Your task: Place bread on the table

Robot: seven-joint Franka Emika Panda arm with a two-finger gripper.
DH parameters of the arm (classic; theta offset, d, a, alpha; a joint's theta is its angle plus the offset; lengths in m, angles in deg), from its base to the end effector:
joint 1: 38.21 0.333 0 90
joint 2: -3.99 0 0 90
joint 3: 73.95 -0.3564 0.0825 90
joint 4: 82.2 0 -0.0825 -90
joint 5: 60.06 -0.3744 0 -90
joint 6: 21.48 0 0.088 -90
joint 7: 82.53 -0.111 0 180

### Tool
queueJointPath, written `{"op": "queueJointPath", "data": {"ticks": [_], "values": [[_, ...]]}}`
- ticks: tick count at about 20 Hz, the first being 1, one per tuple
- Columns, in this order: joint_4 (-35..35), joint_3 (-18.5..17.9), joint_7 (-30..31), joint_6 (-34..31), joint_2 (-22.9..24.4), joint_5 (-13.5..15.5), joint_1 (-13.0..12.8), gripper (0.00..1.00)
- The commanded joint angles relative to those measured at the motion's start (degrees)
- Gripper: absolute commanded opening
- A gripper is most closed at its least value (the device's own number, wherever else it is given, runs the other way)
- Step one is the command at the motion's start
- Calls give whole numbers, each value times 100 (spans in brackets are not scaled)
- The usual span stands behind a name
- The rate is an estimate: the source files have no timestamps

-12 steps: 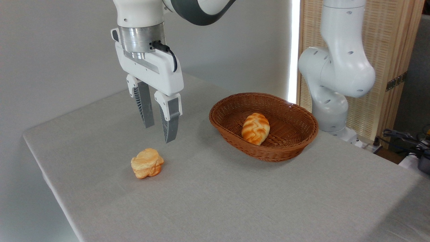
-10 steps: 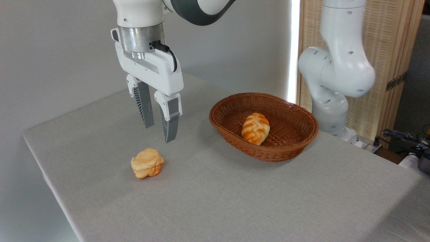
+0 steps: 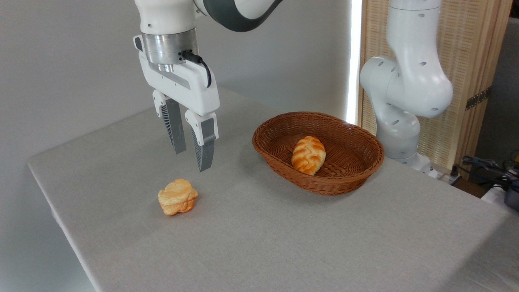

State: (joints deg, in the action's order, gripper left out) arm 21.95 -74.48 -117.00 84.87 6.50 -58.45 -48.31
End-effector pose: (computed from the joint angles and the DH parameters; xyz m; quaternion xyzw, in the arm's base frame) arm 0.5390 -0.0931 0.5946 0.9275 -0.3714 0.0431 0.0047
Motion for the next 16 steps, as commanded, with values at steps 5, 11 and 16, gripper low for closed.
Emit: {"op": "queueJointPath", "data": {"ticks": [5, 11, 16], "values": [[-69, 62, -34, -167, -23, 85, 25, 100], [-69, 132, -25, -255, -23, 85, 25, 100], [-69, 141, -34, -281, -23, 76, 25, 100]]}}
